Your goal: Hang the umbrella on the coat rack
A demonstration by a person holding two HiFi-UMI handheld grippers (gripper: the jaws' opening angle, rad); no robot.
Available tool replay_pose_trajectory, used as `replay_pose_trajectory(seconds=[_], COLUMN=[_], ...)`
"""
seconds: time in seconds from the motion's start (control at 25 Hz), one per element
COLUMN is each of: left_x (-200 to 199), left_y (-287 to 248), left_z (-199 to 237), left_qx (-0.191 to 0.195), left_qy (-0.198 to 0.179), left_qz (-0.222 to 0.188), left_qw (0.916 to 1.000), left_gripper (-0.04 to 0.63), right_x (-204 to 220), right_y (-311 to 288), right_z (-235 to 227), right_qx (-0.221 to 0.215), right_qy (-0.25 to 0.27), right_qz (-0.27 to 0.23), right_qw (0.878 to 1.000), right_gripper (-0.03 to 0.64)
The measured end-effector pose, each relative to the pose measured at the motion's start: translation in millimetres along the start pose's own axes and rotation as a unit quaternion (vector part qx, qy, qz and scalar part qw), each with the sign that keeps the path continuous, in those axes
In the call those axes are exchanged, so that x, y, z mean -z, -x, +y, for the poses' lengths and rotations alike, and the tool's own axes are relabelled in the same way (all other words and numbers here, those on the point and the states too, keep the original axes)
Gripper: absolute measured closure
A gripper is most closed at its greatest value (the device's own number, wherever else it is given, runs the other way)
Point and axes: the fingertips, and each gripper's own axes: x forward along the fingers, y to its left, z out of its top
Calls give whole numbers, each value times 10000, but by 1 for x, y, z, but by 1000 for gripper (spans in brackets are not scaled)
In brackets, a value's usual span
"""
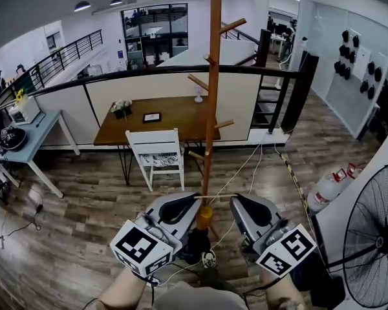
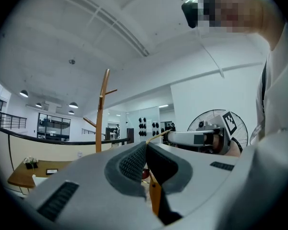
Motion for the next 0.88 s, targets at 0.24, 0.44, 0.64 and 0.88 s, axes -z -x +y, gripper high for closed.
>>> replay_pose_trajectory(seconds=[0.24,0.44,0.64,0.88], left_x=[0,-1,4,5], left_y=[-52,-98,-138,-165], left_z=[40,83,120,153], left_qx=[-54,-267,-464,-658], left_qy=[27,39,69,155], left_qz=[43,70,66,-27], left_qw=[10000,9996,9989,9977], left_gripper=[591,591,591,591], right_x=[-5,-9,-10,-9], right_y=[-41,-82,-116,-146], right_z=[-61,-112,-157,-189], right_qx=[-281,-611,-852,-1112], right_qy=[-156,-237,-206,-237], right_qz=[-39,-37,69,18], right_qw=[9995,9978,9961,9935], right_gripper=[614,614,614,614])
